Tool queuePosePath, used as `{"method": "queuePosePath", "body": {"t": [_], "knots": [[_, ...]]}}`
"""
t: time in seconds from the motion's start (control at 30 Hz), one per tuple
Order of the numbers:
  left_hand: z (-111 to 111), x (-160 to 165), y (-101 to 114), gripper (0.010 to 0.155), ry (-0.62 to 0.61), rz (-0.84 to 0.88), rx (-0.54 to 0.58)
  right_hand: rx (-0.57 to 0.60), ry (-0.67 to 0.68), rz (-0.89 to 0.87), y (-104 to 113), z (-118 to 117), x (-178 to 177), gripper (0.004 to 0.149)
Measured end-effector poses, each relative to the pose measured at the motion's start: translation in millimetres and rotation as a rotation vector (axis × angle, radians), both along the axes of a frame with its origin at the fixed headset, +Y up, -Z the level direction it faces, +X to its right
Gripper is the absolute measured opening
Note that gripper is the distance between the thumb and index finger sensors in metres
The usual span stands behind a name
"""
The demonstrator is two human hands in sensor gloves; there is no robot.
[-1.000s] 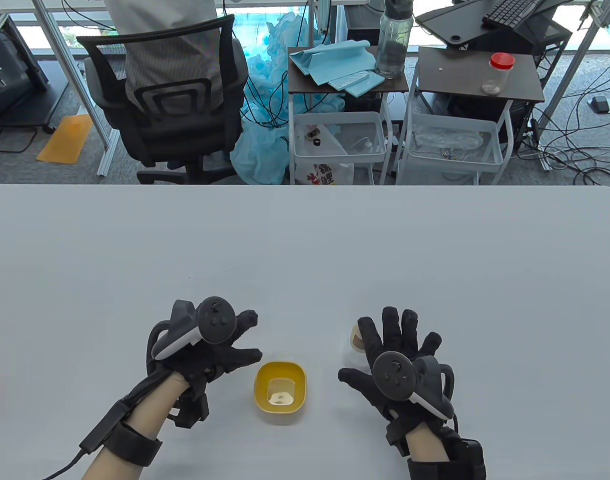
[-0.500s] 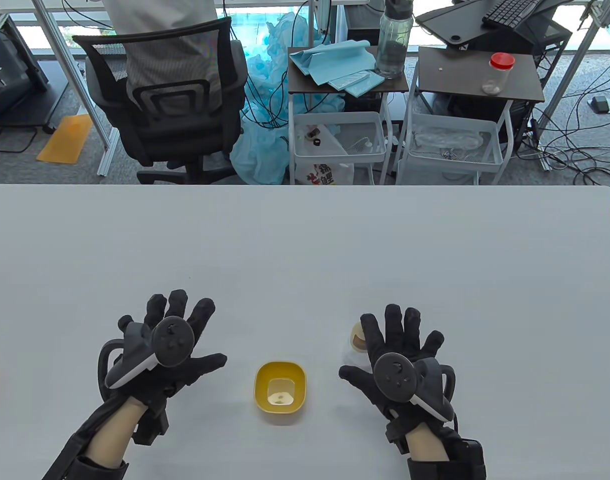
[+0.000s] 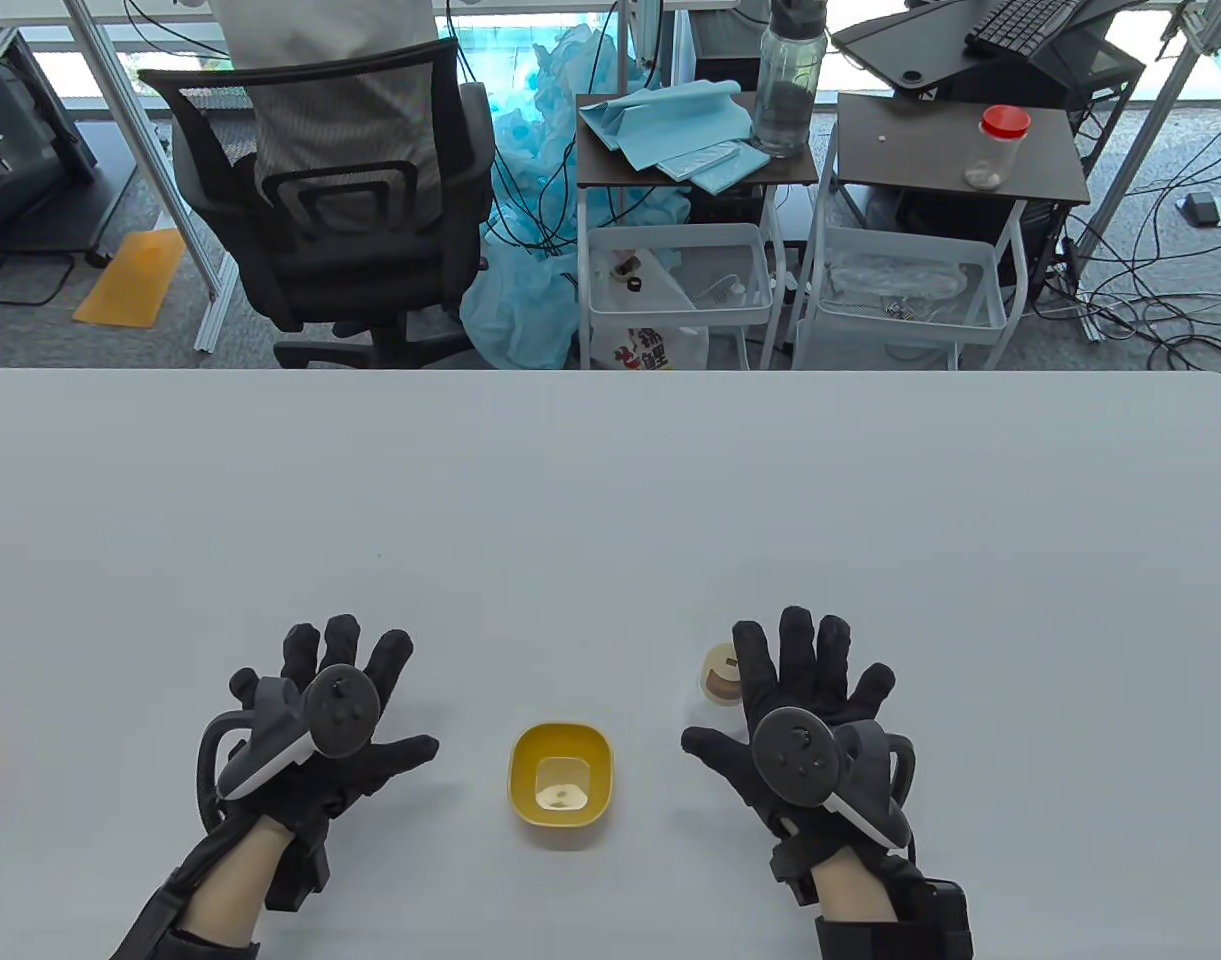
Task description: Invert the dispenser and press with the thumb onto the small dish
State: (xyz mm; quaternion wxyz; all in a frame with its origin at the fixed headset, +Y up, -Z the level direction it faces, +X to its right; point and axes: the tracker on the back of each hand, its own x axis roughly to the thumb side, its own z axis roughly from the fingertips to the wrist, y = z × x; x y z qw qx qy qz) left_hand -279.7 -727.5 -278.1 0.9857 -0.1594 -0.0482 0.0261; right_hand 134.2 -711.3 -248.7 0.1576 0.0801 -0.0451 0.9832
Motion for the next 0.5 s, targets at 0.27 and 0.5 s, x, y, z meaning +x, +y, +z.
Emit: {"method": "queuePosePath", "body": {"t": [0.27, 0.5], "knots": [[0, 0, -1, 0.095, -0.011, 0.02, -0.003, -0.078, -0.053, -0.1, -11, -15, 12, 0.108], [1, 1, -3, 0.094, -0.025, 0.026, -0.01, -0.212, -0.063, -0.227, -31, -31, 18, 0.113]]}}
